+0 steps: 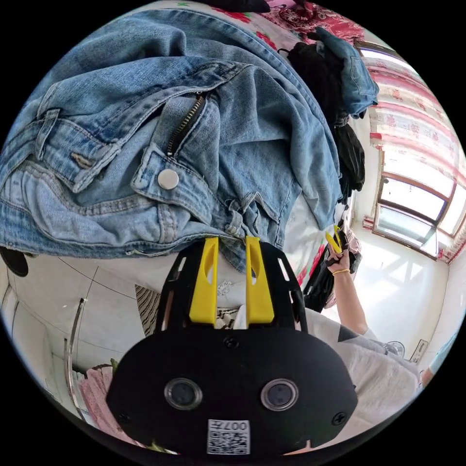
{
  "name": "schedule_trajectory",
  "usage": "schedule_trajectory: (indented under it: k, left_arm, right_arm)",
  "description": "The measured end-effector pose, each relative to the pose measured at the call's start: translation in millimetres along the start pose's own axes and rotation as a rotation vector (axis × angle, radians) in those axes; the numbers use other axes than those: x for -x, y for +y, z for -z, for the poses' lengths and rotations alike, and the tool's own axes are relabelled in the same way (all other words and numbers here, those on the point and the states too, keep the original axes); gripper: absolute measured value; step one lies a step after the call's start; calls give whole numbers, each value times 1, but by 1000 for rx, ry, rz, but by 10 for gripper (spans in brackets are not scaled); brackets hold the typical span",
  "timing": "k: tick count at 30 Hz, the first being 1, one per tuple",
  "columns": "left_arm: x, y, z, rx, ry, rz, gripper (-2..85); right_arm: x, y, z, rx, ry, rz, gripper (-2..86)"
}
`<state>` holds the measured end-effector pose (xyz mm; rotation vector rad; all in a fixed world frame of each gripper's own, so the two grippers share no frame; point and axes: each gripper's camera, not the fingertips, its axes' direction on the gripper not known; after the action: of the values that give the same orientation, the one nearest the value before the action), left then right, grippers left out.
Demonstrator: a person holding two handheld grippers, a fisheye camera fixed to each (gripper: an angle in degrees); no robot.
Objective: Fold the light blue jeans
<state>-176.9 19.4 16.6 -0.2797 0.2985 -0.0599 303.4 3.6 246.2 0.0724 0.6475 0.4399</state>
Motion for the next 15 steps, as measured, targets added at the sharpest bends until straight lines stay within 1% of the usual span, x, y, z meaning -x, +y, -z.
schedule_trajectory:
  k: [2, 3, 4, 6, 7, 10, 12, 13, 14, 15]
  left_arm:
    - [-1, -11, 1, 30, 20, 18, 71]
    - [-5, -17, 3, 46, 6, -13, 61]
    - [-8, -19, 5, 48, -7, -35, 57]
    - [-25, -18, 15, 44, -72, -124, 44]
    - [-29, -17, 20, 37, -78, -148, 43]
    - [-48, -6, 53, -8, -38, -254, 38]
    - [-54, 11, 95, -63, 6, -344, 34]
    - [-55, 16, 107, -76, 11, -370, 33]
    - [-54, 28, 128, -88, 23, -420, 31]
    - [-52, 40, 146, -79, 24, -468, 29]
  right_arm:
    - [-2, -10, -13, 51, 8, -23, 69]
    - [-1, -13, -10, 2, 46, -30, 55]
    - [0, -14, -11, -2, 39, -28, 47]
    - [-1, -23, -15, 65, -7, -48, 17]
    - [0, -24, -11, 44, -19, -37, 13]
    - [4, -22, 30, -77, -156, 13, 2]
    - [9, -11, 90, -203, -268, 108, 0]
    - [11, -5, 108, -236, -279, 140, 0]
    - [14, 10, 144, -300, -267, 210, -1]
    - [16, 29, 180, -360, -222, 280, -1]
